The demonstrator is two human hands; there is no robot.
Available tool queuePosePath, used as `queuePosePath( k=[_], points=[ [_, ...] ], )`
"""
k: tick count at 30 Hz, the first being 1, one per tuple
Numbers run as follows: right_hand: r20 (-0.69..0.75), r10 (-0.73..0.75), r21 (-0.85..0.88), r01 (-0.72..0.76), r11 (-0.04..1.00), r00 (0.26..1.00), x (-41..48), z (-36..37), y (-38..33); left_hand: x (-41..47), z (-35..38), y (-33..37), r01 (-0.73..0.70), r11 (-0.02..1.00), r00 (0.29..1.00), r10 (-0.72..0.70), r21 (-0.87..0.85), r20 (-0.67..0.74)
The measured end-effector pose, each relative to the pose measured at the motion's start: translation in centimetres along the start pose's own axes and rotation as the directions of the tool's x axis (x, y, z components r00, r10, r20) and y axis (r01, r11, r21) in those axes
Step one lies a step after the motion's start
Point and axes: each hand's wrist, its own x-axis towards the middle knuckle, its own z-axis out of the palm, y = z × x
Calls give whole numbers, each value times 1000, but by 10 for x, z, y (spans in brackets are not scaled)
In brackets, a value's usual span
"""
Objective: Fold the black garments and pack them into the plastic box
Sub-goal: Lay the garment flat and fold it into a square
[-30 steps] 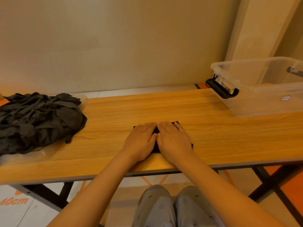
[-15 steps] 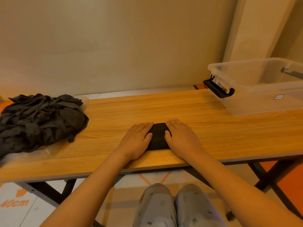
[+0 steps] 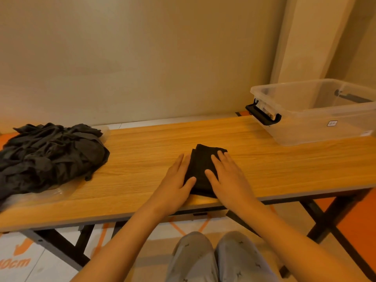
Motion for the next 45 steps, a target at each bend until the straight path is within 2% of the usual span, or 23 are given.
queuePosePath(
  k=[4,7,11,14,21,26,29,32,37,39,42,45],
  points=[
    [40,-94,-7,94,996,995,-10,6,-4,2,1,-8,-66,998,988,67,-11,138],
    [93,-165,-10,166,986,982,-11,5,1,2,-2,-14,-39,996,990,50,-82,132],
    [150,-219,-14,223,975,964,1,-7,14,9,-1,-19,-77,993,989,64,92,135],
    [149,-230,-78,244,967,962,18,-16,29,21,0,-19,-67,994,989,55,86,138],
    [118,-136,-180,155,971,984,70,-26,69,95,11,2,-98,982,978,65,161,200],
    [66,-19,-285,37,958,998,112,-27,91,159,38,20,-101,972,988,73,213,134],
    [11,-5,-190,7,982,1000,129,-25,102,193,54,28,-98,953,994,78,288,81],
    [-45,-12,-126,6,992,999,135,-27,110,214,64,37,-126,958,992,114,258,60],
    [11,30,-79,-29,996,999,124,-26,117,220,66,35,-140,985,984,150,105,-93],
    [12,56,-29,-55,998,998,122,-24,117,221,66,31,-173,973,973,193,152,-129],
    [24,70,-81,-68,994,997,126,-20,116,236,65,30,-265,932,952,294,249,-89],
    [77,46,-178,-32,983,996,128,-15,118,259,68,29,-279,916,956,293,287,-5]
  ],
)
